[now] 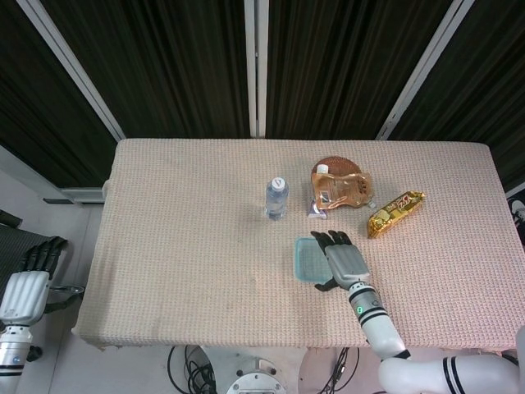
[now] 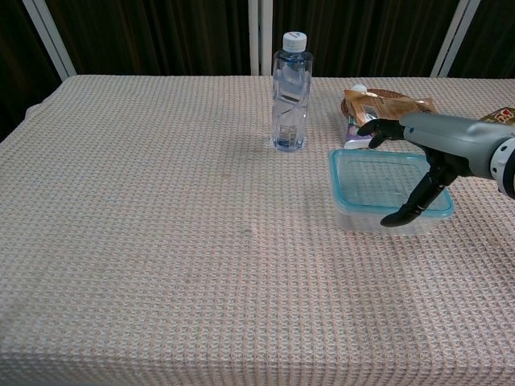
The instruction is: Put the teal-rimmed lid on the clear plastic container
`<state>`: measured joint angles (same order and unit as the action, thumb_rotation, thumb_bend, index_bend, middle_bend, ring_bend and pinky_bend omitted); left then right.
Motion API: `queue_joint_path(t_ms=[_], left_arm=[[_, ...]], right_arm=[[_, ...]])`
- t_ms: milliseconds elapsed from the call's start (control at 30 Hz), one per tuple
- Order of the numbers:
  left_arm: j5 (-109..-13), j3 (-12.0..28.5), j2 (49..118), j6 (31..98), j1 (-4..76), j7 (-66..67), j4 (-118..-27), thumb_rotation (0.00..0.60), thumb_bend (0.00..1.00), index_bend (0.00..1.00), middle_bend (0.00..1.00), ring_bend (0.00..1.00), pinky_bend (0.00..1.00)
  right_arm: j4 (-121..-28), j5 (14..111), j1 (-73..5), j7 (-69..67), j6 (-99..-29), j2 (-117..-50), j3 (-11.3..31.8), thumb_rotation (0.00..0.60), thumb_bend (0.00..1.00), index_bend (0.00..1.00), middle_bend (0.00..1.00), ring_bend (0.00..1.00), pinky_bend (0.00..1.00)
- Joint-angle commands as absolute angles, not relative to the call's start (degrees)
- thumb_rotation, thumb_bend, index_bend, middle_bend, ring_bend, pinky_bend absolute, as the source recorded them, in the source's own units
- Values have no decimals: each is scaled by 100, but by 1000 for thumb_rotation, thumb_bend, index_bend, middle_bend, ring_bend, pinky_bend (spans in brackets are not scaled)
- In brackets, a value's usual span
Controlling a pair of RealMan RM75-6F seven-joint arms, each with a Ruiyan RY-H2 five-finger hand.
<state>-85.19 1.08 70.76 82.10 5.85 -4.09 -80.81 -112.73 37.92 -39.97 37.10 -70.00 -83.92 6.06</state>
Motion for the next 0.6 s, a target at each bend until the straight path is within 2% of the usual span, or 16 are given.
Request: queue_joint_path(t_ms=[33, 167, 367, 600], left_arm=[[-8518, 107, 7075, 8212, 581, -406, -8083, 600, 0, 30, 0, 0, 74], [-8522, 109, 7061, 8234, 572, -398, -8110, 600, 0, 30, 0, 0, 73], [-8518, 115, 7027, 8259, 561, -322, -8197, 600, 0, 30, 0, 0, 74], [-8546, 117, 6972, 8306, 554, -186, -8347, 600, 0, 30, 0, 0, 73]], right_arm=[[-11324, 3891, -3980, 3715, -7029, -8357, 570, 600, 0, 0, 52, 0, 0], [-11460, 4535, -3867, 3711, -7203, -8266, 367, 600, 0, 0, 33, 0, 0], [-11645, 5965, -3566, 3481, -7198, -7950, -289, 600, 0, 0, 194, 0, 0], [-11424, 6803, -3355, 2904, -6915, -7838, -602, 600, 0, 0, 236, 0, 0]])
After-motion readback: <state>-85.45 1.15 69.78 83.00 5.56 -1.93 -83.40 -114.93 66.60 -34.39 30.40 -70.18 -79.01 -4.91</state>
